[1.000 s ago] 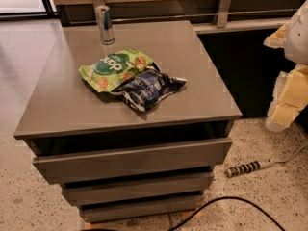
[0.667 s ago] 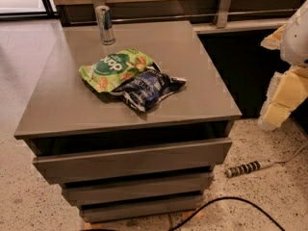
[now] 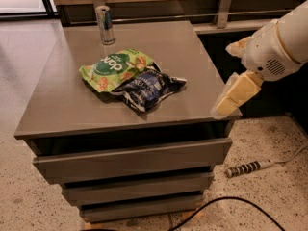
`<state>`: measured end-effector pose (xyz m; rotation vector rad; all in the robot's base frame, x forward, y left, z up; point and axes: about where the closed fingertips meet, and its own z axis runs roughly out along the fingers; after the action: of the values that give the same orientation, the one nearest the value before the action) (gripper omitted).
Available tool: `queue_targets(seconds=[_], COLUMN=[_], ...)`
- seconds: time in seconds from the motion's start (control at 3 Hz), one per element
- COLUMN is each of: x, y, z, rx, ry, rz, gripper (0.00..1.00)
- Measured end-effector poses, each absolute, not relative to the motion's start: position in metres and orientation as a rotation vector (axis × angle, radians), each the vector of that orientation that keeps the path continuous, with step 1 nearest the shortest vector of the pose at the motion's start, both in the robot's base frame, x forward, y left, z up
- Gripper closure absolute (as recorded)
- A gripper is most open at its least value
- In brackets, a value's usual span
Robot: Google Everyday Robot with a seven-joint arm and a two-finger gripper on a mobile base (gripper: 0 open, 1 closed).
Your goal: Pick blue chip bag
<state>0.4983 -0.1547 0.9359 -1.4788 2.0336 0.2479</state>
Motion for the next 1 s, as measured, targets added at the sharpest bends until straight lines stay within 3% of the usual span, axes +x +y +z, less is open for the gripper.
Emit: queue_targets(seconds=[0.33, 1.0], x=[0.524, 0.539], y=[-0.124, -0.118], z=[0.914, 0.898], rx=[-1.436, -1.358], ry=[1.928, 1.908], rz=[0.338, 0.346], gripper=[0.0, 0.0])
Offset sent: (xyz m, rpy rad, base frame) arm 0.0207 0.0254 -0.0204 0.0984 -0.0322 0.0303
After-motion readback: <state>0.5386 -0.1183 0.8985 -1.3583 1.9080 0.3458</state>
